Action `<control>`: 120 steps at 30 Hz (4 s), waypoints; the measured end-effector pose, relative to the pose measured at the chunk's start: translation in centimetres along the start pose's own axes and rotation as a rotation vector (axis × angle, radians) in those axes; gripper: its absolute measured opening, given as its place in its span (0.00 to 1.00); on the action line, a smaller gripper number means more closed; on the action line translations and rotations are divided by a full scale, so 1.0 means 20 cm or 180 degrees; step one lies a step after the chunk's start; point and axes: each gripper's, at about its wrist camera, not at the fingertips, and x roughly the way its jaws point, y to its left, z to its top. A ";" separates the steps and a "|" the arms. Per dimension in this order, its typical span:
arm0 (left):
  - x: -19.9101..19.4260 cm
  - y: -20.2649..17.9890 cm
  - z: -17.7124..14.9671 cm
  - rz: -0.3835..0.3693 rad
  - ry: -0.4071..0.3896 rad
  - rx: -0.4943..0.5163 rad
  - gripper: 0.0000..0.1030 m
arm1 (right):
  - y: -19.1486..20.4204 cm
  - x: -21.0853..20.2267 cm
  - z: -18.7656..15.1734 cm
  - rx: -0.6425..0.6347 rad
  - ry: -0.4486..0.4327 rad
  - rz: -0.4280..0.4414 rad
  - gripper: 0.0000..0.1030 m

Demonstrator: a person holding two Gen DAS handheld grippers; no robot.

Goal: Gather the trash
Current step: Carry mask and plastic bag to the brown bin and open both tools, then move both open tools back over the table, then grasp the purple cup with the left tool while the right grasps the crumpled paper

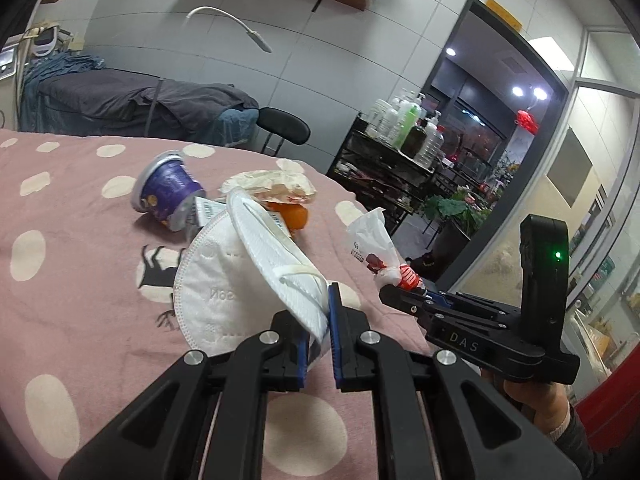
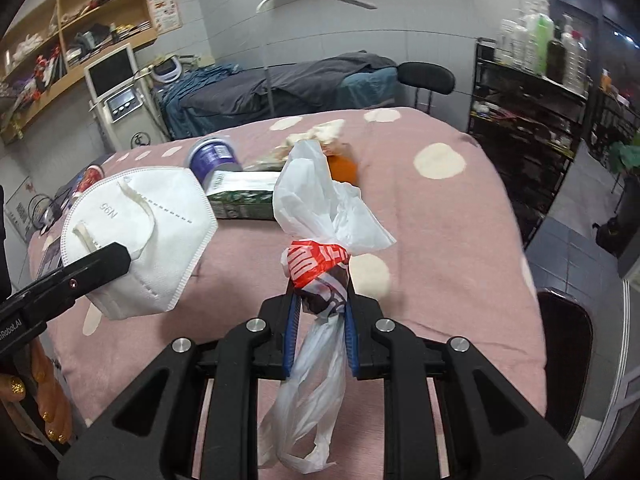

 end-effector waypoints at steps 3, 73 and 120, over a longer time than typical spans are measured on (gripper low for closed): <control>0.09 -0.11 0.01 -0.0168 0.0090 0.0136 0.09 | -0.20 -0.06 -0.02 0.0269 -0.0066 -0.0243 0.19; 1.63 -1.48 -0.38 -0.1323 0.2369 0.1146 0.91 | -1.31 -0.31 -1.08 0.2159 0.0461 -0.2232 0.62; 0.18 0.62 0.24 0.0455 0.0343 -0.1014 0.94 | -0.01 0.35 0.35 0.0271 0.0169 0.0043 0.78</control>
